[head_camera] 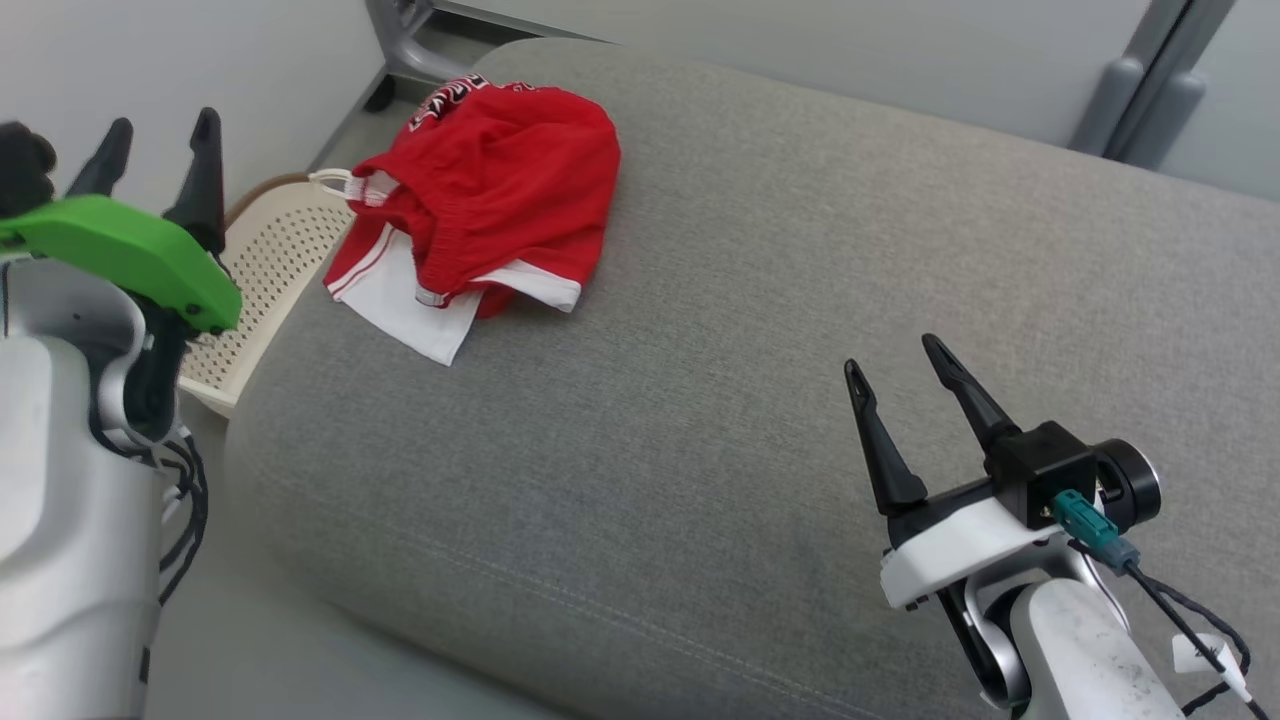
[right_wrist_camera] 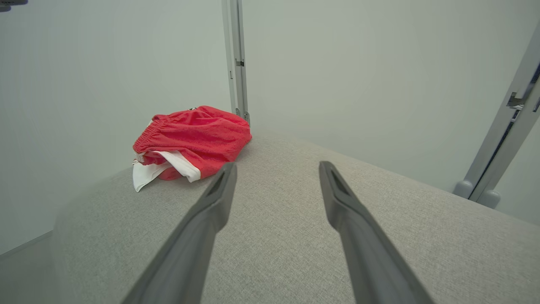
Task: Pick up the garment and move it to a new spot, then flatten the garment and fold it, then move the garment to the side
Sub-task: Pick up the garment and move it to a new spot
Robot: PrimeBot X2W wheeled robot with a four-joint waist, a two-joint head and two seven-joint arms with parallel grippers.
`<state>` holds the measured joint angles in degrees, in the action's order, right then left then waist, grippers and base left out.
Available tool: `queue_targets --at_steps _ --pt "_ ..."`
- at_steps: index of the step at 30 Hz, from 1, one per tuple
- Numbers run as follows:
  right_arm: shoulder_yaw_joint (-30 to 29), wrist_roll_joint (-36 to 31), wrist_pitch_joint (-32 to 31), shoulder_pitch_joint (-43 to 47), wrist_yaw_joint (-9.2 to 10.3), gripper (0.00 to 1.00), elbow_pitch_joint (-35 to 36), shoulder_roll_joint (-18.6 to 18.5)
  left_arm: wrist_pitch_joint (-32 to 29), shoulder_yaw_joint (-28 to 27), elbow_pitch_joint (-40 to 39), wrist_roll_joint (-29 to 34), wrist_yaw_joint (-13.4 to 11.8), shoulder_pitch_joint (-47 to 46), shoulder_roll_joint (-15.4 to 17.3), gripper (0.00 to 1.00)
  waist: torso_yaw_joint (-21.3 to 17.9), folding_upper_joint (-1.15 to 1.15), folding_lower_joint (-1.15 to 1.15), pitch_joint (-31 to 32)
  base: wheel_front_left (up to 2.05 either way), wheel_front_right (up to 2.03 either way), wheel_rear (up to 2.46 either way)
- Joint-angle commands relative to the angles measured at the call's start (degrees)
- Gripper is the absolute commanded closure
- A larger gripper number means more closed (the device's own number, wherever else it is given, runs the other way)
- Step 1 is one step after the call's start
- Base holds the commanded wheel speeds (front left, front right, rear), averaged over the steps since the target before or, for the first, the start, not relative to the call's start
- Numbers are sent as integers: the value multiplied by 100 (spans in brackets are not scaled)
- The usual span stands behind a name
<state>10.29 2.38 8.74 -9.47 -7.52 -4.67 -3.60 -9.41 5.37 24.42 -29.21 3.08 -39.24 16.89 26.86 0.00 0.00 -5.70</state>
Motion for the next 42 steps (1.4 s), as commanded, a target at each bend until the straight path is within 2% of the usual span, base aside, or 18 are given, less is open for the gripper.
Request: queue_targets --at_steps 1,5,10,20,25,30,31,32,33,36,42 --pt "22 -50 -4 -113 6 0 59 -48 -166 -42 244 -140 78 -246 44 0 -700 0 0 -693 0 0 0" --pt "91 -87 -16 -273 6 0 133 -62 -592 -28 847 -373 261 -748 207 0 -1061 0 0 -1077 0 0 0" --pt "122 -105 29 -387 6 0 132 -61 -1004 -12 1287 -724 373 -1064 305 0 -1320 0 0 -1375 0 0 0" --pt "131 -162 81 -592 6 0 90 -52 -1896 185 1985 -1336 444 -1355 748 0 -1735 0 0 -1847 0 0 0" --pt "94 -192 27 -632 6 0 167 -66 -2084 274 2271 -1493 443 -1330 942 0 -1865 0 0 -2019 0 0 0" --pt "75 -197 14 -603 6 0 212 -90 -2044 265 2635 -1533 410 -1347 956 0 -1924 0 0 -2083 0 0 0" --pt "68 -195 7 -589 6 0 222 -89 -2046 278 2708 -1533 411 -1358 946 11 -1927 0 0 -2080 0 0 0" --pt "60 -198 -2 -573 6 0 231 -89 -2016 294 2747 -1525 414 -1373 939 67 -1927 0 0 -2071 0 0 0" --pt "47 -199 -3 -555 6 0 237 -88 -1959 297 2780 -1520 415 -1393 926 100 -1920 0 0 -2053 0 0 0" --pt "3 -192 -18 -497 6 0 227 -89 -1739 358 2866 -1421 420 -1416 927 100 -1879 0 0 -1953 0 0 0" --pt "-62 -156 8 -366 6 0 184 -63 -918 422 2736 -1152 332 -1576 957 100 -1759 0 0 -1609 0 0 0"
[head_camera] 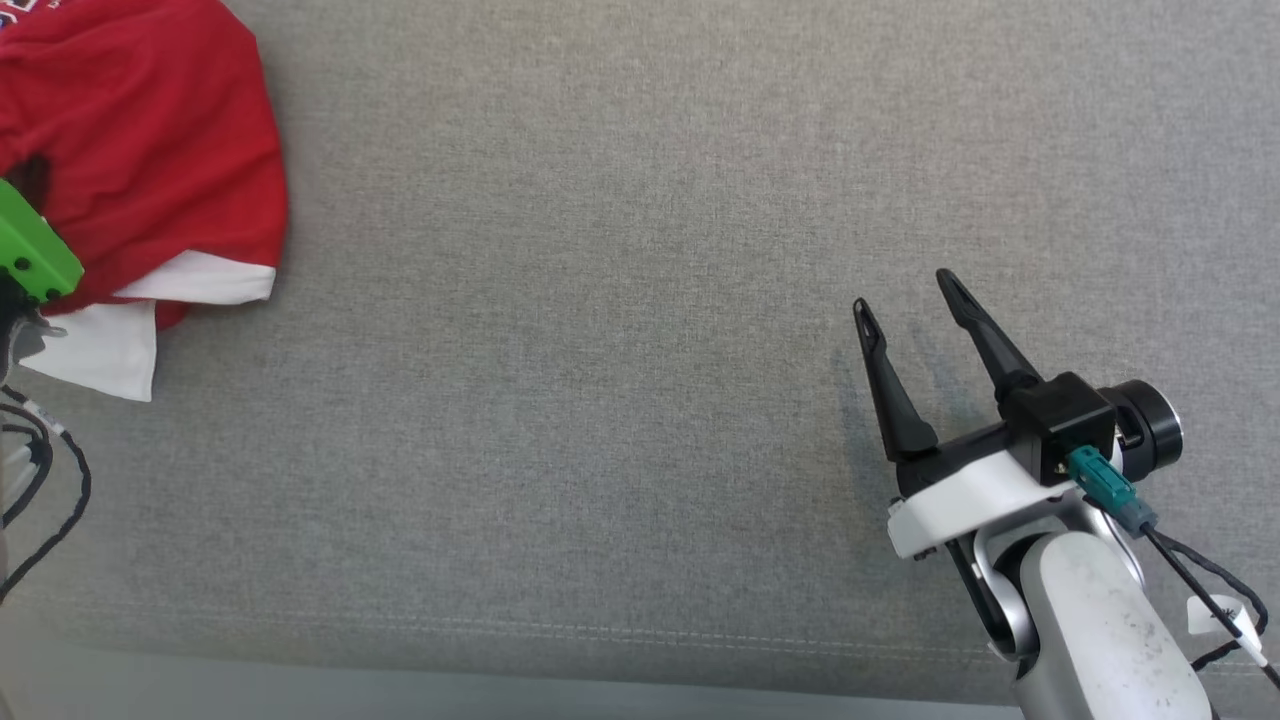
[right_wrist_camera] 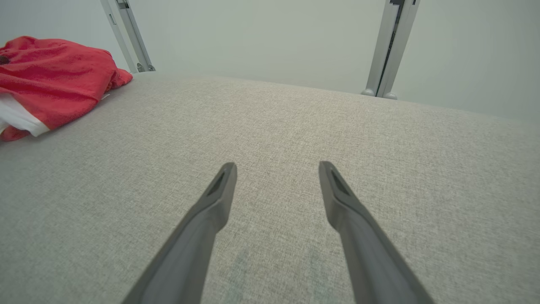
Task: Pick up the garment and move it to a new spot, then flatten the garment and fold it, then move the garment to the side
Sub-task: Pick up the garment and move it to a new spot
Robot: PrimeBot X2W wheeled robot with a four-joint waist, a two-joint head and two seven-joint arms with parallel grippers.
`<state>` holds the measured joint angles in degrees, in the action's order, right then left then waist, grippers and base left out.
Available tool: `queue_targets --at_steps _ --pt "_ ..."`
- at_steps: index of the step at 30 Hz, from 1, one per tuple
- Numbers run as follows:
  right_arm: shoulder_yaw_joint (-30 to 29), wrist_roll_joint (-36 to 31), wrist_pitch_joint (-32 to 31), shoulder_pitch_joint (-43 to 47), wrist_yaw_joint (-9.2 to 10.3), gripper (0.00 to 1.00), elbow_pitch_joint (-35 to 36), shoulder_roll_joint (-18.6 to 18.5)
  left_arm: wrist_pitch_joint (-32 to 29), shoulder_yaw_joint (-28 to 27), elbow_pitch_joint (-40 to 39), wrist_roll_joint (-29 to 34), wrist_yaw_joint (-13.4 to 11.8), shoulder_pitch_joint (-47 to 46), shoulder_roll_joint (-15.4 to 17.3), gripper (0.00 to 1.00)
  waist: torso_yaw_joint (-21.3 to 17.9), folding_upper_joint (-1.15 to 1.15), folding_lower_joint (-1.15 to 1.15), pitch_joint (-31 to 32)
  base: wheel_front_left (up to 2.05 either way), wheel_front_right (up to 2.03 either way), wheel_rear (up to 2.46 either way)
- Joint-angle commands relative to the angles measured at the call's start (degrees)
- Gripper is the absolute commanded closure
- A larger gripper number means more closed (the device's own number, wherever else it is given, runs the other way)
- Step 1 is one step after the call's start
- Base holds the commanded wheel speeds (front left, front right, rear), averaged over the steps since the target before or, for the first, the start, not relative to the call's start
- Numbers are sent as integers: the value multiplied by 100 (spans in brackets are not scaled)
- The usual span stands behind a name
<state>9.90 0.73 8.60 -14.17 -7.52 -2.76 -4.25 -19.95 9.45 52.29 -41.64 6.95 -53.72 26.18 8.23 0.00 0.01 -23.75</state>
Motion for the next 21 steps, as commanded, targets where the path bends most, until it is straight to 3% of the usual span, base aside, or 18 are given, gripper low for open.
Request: queue_targets --at_steps 1,12,21 --pt "-34 15 19 136 6 0 -32 9 284 10 -87 125 -88 -138 43 100 123 0 -1 272 0 0 0" --pt "-41 126 148 403 6 0 -182 81 1357 94 -784 501 -426 154 77 100 156 0 -1 1066 0 0 0" --pt "-143 228 188 662 6 0 -173 122 1687 246 -2305 638 -791 1075 -159 100 50 0 -1 1604 0 0 0"
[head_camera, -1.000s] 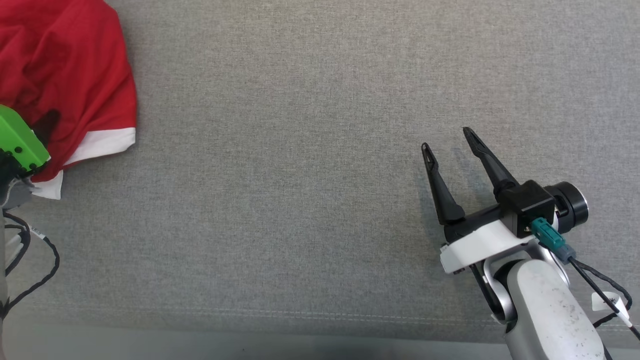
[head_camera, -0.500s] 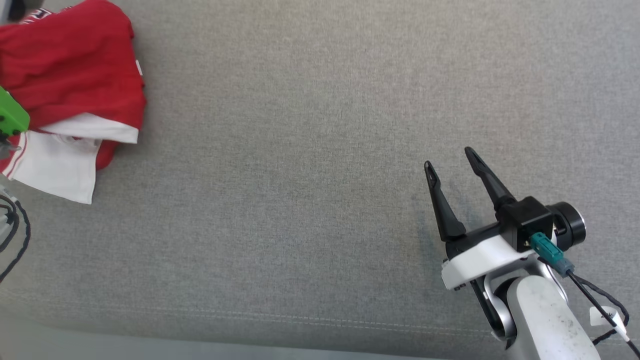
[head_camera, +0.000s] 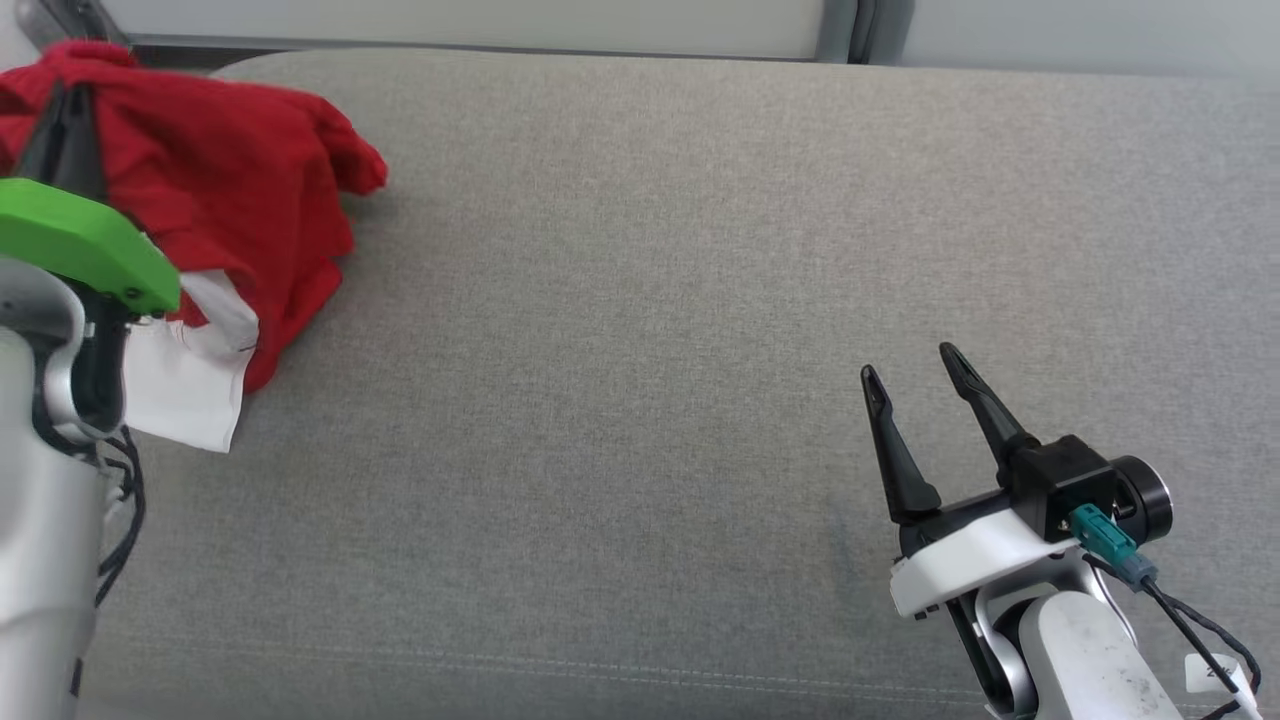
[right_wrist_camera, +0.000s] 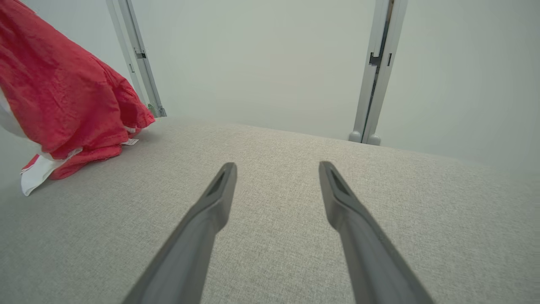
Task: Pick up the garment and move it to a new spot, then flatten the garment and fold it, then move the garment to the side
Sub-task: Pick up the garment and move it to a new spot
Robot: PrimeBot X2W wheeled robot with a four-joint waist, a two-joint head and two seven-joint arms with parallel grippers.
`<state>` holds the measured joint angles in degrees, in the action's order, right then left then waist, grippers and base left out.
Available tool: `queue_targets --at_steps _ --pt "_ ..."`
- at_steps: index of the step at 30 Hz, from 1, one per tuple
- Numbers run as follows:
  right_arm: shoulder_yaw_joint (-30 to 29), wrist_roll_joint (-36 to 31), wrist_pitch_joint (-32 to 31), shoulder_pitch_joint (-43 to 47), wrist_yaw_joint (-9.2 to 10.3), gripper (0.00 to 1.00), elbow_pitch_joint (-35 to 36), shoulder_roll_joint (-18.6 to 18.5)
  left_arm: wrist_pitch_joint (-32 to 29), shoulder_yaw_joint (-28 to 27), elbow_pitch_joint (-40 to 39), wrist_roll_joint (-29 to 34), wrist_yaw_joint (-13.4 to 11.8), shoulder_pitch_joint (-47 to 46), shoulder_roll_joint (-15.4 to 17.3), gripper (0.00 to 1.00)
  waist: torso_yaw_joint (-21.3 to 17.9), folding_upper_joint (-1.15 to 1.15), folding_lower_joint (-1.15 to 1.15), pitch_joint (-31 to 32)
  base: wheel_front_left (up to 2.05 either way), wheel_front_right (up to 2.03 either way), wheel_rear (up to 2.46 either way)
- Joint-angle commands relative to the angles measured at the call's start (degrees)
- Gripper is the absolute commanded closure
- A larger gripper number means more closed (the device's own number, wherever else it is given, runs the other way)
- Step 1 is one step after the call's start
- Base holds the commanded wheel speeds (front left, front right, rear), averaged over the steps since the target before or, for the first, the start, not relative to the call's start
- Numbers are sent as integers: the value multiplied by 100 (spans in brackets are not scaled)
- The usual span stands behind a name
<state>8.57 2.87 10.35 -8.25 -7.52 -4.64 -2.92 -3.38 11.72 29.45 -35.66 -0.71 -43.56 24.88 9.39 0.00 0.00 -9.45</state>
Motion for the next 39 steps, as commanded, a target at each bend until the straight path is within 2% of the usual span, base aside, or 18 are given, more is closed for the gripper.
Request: queue_targets --at_steps 1,4,9,16,22,28,30,31,39 --pt "-12 16 16 84 6 0 34 -9 44 45 -265 87 -93 175 -22 100 -98 0 0 192 0 0 0" --pt "-10 122 37 176 6 0 53 -6 -54 208 -1256 208 -346 708 -102 100 -250 0 0 331 0 0 0" --pt "-15 194 23 199 6 0 117 -5 -283 480 -2324 377 -634 1271 -182 100 -510 0 0 321 0 0 0" --pt "27 292 56 122 6 0 145 -4 -528 979 -2875 560 -771 1639 -389 100 -1040 0 0 207 0 0 0" --pt "12 366 86 51 6 0 151 -3 -717 1542 -2754 558 -551 1638 -716 100 -1599 0 0 39 0 0 0" --pt "-34 420 132 -46 6 0 118 -5 -865 2027 -2237 649 -246 1309 -1005 100 -2187 0 0 -268 0 0 0" --pt "-25 435 143 -60 6 0 117 -2 -886 2085 -2137 670 -225 1248 -1046 100 -2282 0 0 -337 0 0 0" --pt "-42 474 159 -72 6 0 105 2 -837 2185 -1903 696 -150 1097 -1170 100 -2445 0 0 -449 0 0 0" --pt "13 611 271 -190 6 0 29 1 -744 2569 -814 868 142 535 -1576 100 -3036 0 0 -807 0 0 0"
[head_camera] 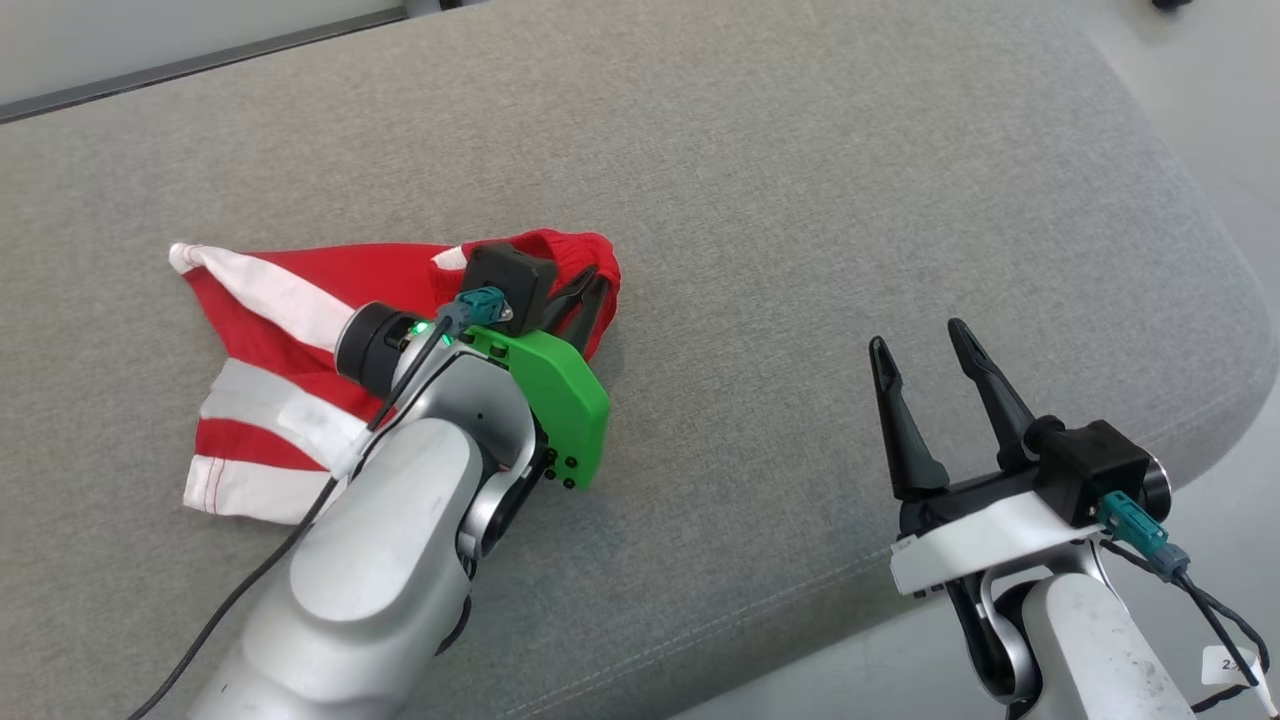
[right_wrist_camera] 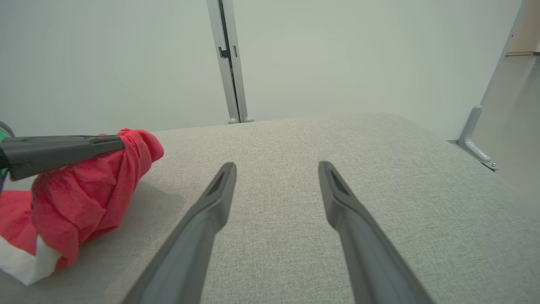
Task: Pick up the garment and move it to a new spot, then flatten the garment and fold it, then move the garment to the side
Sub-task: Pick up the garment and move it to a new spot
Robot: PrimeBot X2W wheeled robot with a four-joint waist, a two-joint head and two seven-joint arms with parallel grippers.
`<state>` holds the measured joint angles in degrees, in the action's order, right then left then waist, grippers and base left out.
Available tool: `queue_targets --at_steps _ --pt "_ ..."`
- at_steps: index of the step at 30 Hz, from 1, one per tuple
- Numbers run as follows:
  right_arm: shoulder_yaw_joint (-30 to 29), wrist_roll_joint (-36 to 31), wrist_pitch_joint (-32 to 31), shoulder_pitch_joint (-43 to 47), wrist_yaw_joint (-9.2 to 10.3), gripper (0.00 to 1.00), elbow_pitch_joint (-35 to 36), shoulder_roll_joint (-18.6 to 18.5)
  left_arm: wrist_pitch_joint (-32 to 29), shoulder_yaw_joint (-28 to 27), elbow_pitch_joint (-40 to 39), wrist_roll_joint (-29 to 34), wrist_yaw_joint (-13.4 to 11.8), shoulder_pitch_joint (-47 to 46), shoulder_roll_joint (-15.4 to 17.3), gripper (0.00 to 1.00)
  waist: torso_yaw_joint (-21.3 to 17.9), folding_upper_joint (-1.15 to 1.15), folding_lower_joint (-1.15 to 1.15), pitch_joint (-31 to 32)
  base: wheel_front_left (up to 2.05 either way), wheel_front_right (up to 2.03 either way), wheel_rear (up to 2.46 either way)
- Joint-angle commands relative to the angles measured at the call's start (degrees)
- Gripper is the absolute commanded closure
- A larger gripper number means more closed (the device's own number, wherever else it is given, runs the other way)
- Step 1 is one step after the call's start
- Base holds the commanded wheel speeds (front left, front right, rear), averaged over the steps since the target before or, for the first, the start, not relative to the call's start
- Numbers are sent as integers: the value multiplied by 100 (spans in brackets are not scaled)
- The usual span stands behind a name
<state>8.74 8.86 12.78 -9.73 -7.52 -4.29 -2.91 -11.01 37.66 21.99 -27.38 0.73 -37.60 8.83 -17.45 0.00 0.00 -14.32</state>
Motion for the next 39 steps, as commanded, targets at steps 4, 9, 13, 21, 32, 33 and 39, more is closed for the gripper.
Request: queue_targets --at_steps 4,9,13,21,32,33,39 --pt "50 89 82 -102 5 0 -79 1 -39 120 491 2 180 -214 -101 91 -545 0 0 -401 0 0 0" --pt "16 115 136 -110 6 0 -177 -2 135 346 786 101 371 -359 -193 0 -576 0 0 -409 0 0 0" --pt "-98 45 156 -140 5 0 -239 -1 436 558 633 183 481 -440 -261 0 -395 0 0 -325 0 0 0" --pt "-179 -188 92 -267 5 0 -269 -3 858 497 -202 132 322 -206 -171 0 190 0 0 -71 0 0 0" --pt "-241 -478 -110 -254 6 0 -254 -6 1142 -520 -1260 -348 -447 531 465 0 1098 0 0 262 0 0 0" --pt "-246 -482 -138 -243 6 0 -244 -5 1203 -642 -1329 -430 -514 627 513 0 1171 0 0 283 0 0 0" --pt "-286 -516 -211 -184 6 0 -253 -5 1510 -1250 -1541 -729 -802 1113 819 0 1499 0 0 408 0 0 0"
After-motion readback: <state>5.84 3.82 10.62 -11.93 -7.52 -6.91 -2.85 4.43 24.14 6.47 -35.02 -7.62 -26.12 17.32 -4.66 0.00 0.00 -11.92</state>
